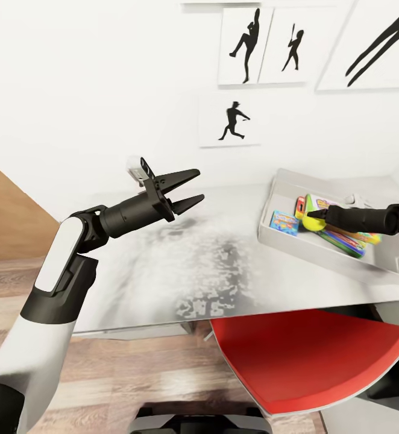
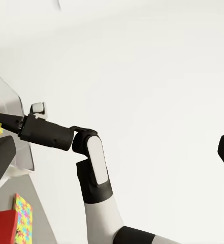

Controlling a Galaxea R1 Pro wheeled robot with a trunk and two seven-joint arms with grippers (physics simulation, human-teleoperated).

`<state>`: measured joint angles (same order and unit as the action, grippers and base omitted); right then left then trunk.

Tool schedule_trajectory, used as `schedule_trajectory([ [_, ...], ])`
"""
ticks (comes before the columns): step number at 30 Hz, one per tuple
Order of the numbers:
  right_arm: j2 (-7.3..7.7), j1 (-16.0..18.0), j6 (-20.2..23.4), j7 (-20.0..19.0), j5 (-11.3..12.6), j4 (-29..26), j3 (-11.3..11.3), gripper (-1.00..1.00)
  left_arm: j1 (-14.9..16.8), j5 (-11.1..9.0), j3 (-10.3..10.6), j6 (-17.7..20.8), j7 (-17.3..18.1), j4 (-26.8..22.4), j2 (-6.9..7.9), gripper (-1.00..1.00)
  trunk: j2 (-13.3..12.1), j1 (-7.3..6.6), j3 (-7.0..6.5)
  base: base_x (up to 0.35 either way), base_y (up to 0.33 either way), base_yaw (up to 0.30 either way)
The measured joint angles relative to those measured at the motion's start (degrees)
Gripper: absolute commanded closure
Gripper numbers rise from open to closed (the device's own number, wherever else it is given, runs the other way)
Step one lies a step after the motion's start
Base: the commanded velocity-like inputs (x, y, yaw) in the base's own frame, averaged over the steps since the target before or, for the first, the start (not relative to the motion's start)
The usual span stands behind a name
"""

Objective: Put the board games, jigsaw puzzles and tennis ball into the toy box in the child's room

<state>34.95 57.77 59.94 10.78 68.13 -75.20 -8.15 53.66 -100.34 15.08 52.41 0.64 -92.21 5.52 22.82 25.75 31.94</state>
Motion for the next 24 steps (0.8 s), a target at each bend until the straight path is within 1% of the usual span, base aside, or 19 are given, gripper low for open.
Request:
schedule_trajectory([
  [8,0.02,-0.01,0.0,-0.02,0.1,0.0,-0.01,1.0,0.0,0.0,-0.01,0.0,0.0,-0.01,0.0,-1.0,0.0,0.0,0.0,0.0,0.0,-0.122],
  [24,-0.5,-0.07,0.0,-0.03,0.13,0.0,-0.51,1.0,-0.01,0.0,0.0,0.0,0.0,0.0,0.01,-1.0,0.0,0.0,0.0,0.0,0.0,-0.021],
])
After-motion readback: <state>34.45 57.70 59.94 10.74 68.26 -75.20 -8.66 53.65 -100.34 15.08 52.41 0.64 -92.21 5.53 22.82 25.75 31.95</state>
